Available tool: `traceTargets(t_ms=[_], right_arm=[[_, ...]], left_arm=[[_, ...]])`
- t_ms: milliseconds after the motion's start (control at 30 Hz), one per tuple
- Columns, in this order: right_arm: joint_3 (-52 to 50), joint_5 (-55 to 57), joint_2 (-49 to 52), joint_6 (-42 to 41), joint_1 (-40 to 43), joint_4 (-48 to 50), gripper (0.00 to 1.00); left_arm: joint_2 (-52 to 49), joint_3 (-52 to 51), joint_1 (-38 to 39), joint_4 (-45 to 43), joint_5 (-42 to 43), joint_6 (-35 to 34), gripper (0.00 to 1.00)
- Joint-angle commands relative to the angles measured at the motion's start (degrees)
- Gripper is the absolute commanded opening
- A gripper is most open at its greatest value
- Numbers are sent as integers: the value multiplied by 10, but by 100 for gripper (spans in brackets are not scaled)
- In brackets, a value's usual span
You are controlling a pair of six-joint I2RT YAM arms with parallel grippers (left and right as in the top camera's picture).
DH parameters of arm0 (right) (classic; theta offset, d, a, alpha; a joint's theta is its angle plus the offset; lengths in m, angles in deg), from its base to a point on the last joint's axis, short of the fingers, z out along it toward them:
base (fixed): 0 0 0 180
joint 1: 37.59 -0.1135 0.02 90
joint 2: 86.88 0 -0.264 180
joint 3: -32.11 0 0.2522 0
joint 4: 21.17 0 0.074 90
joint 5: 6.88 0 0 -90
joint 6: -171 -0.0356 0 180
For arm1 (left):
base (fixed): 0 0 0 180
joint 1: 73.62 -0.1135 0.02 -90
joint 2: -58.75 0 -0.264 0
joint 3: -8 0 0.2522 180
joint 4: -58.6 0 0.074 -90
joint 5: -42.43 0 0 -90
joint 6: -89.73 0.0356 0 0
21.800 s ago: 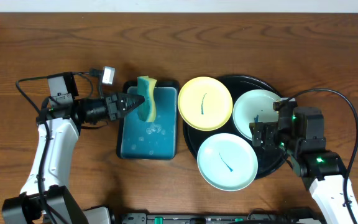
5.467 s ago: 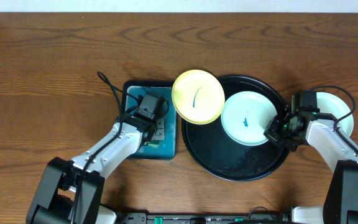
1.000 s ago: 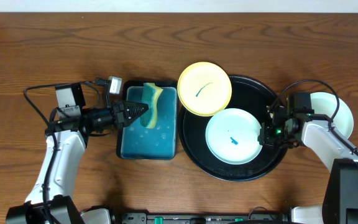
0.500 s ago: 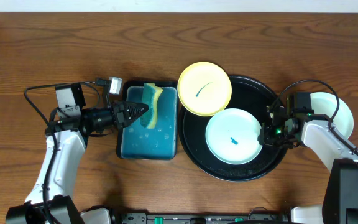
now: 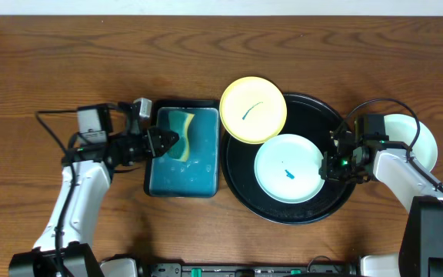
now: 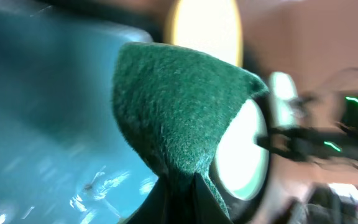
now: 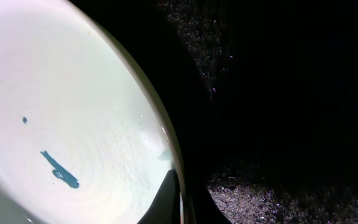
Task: Clean dirty plates on tray and stack at the side
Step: 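Lift the sponge from the basin with the left gripper and hold it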
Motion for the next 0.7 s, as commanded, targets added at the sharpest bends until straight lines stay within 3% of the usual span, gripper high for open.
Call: traceTargets(t_ms=[0,300,667], right_arm=[[-12,13,16,12,-15,6,1],[-12,13,16,12,-15,6,1],[-12,12,16,12,-15,5,1]], left_arm=[[0,-1,45,8,-239,-141,8],[0,-1,183,9,-422,-160,7],[0,0,301,9,-565,-160,7]])
